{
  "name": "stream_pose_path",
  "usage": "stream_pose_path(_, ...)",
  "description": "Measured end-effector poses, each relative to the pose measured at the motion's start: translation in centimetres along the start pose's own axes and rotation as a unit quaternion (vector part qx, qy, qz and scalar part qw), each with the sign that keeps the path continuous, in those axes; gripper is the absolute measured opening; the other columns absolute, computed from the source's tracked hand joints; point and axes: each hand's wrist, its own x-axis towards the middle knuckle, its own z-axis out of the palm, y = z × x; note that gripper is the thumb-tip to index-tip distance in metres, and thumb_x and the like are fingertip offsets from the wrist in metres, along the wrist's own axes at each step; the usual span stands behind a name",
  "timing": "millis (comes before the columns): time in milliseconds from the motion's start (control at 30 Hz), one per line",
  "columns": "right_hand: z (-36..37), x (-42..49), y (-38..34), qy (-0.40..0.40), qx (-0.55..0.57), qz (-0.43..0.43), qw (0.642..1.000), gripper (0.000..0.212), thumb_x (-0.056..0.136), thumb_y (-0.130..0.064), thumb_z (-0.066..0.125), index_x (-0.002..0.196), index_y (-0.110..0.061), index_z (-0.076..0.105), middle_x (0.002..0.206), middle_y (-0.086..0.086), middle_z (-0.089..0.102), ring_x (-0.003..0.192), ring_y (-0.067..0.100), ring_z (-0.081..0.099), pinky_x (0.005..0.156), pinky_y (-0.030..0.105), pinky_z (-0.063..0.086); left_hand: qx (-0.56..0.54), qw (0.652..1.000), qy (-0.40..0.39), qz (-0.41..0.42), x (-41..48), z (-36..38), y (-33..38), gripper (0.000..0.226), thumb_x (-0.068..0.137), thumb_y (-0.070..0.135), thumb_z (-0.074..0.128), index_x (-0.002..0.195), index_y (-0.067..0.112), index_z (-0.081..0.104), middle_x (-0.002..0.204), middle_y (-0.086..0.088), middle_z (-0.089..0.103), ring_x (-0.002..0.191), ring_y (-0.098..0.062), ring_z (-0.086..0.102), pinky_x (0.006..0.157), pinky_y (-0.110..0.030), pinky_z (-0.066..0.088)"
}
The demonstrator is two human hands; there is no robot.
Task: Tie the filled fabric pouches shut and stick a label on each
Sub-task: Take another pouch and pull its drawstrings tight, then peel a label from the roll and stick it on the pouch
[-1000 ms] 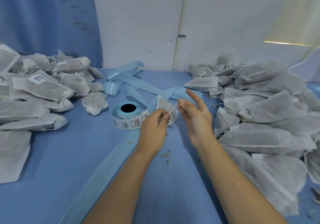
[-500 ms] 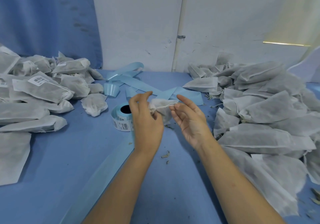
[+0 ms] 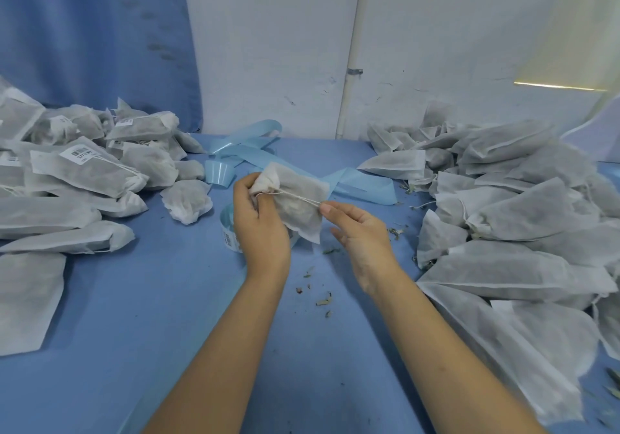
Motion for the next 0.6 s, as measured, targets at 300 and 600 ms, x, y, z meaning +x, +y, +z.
stream_pose_path(300, 0.8, -0.3, -0.4, -0.013, 0.12, 0.05, 0.991, 0.007, 0.089, -0.009, 0.064, 0.087, -0.01, 0.07, 0.08, -0.001, 0.073, 0.076, 0.009, 0.069, 0.063, 0.017, 0.053, -0.251, 0.956, -0.059, -0.141, 0.5, 0.1, -0.1, 0.023, 0.085, 0.003, 0.041, 0.098, 0.017, 0.053, 0.065, 0.013, 0.064, 0.06, -0.002, 0.06, 0.058, -0.018, 0.047)
stream_pose_path(600, 1.7, -0.7, -0.3, 0.007, 0.212, 0.045, 0.976, 0.011, 0.089, -0.003, 0.063, 0.081, -0.008, 0.07, 0.079, 0.002, 0.074, 0.074, 0.011, 0.071, 0.065, 0.02, 0.056, -0.04, 0.988, -0.098, -0.108, -1.0, 0.9, -0.8, 0.064, 0.086, 0.018, 0.07, 0.137, 0.015, 0.031, 0.123, -0.003, 0.058, 0.107, -0.01, 0.062, 0.085, -0.018, 0.053)
